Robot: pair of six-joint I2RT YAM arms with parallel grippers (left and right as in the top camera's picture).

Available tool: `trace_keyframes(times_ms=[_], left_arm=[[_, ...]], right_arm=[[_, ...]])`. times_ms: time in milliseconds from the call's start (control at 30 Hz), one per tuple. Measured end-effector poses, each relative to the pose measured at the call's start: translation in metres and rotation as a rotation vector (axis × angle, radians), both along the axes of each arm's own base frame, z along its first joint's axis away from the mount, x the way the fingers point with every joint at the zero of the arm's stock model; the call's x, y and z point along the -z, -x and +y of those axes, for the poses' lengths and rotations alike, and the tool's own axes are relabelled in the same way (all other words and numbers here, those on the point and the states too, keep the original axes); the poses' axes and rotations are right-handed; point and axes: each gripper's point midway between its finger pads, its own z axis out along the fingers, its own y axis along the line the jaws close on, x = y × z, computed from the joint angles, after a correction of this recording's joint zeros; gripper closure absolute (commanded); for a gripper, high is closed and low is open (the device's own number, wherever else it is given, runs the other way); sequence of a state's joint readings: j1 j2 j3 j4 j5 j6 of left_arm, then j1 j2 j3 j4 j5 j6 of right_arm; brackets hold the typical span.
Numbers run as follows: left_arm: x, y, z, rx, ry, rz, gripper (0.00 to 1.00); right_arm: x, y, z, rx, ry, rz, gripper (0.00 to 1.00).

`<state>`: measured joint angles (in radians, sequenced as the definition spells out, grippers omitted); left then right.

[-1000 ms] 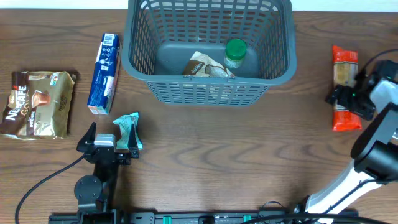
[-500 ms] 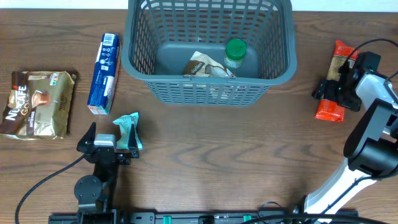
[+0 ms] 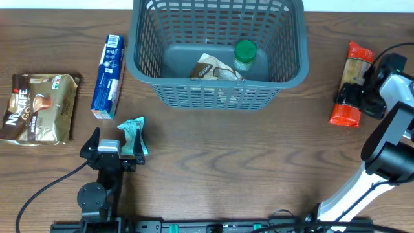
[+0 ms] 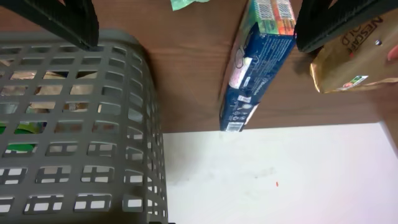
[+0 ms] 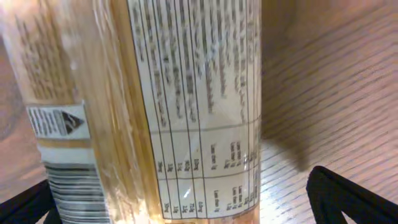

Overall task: Pack container
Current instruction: 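Close right gripper on the orange pasta package and lift it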

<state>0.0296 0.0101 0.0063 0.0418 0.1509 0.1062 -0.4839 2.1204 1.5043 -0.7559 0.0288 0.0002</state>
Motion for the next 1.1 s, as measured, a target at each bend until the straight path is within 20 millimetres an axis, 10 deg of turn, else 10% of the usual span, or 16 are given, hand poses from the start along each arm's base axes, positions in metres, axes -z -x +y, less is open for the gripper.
trace_keyframes(times_ms=[833, 1000, 1100], left_arm=[[0.0, 0.0, 0.0, 0.0, 0.0, 0.0, 0.01], [0.0, 0.0, 0.0, 0.0, 0.0, 0.0, 0.01], [0.0, 0.0, 0.0, 0.0, 0.0, 0.0, 0.01]], right_arm=[[0.008, -0.01, -0.001, 0.01, -0.032, -0.006, 0.08], [0.008, -0.015, -0.003, 0.009, -0.029, -0.021, 0.32], [0.008, -0.021, -0.006, 0.009, -0.018, -0.045, 0.76]])
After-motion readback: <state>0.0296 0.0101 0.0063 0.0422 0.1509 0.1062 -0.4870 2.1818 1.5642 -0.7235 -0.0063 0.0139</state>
